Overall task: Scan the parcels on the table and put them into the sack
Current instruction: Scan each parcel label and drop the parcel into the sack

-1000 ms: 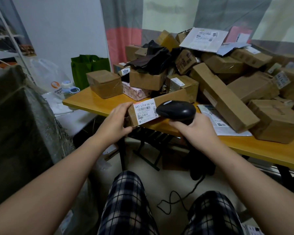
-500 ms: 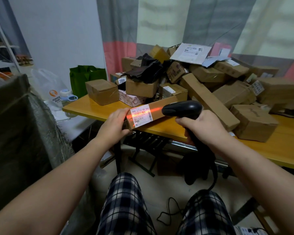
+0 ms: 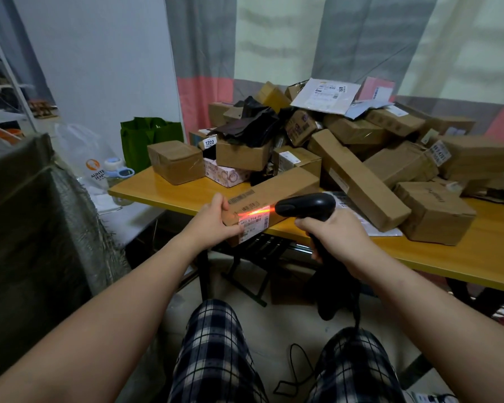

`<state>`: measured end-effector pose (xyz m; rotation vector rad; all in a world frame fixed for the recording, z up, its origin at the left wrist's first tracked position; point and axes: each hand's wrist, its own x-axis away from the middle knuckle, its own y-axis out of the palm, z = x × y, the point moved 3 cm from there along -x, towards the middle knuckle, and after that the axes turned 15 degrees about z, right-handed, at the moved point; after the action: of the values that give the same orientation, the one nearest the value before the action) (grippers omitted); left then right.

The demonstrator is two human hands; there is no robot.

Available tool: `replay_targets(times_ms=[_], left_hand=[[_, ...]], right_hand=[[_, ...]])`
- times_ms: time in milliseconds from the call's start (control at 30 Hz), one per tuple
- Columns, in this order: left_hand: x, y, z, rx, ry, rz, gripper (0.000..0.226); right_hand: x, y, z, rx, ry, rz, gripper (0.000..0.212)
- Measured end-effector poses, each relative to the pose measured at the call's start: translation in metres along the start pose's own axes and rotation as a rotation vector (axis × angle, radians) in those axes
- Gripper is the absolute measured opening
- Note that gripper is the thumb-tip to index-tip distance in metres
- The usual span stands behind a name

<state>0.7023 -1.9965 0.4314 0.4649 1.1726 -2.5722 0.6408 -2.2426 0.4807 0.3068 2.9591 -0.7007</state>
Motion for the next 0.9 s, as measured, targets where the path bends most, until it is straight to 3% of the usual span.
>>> replay_targets(times_ms=[167,300,433,700,900], left_hand=[[0.002,-0.006,0.003,0.048,-0.017,0.035,0.068],[0.011,-0.017,-0.006,0.337,-0.175,0.129,0.092],[0.009,-0.019,-0.007,0.640,-0.375,0.213,0.072],[-0.011,-0.016,-0.011,0.577,-0.449,0.358,0.066],[-0.013,-0.003,-0.012,0.580,-0.431,0.367,0.066]], right_hand=[[0.005,0.006,0.006,0.005,-0.028,0.023,0.028],[0.016,-0.002,0.000,-0.079,-0.124,0.103,0.026],[0.022,-0.008,-0.021,-0.228,-0.151,0.117,0.022],[0.019,-0.006,-0.031,-0.398,-0.081,0.106,0.014],[0.017,-0.001,-0.026,-0.434,-0.067,0.070,0.018]])
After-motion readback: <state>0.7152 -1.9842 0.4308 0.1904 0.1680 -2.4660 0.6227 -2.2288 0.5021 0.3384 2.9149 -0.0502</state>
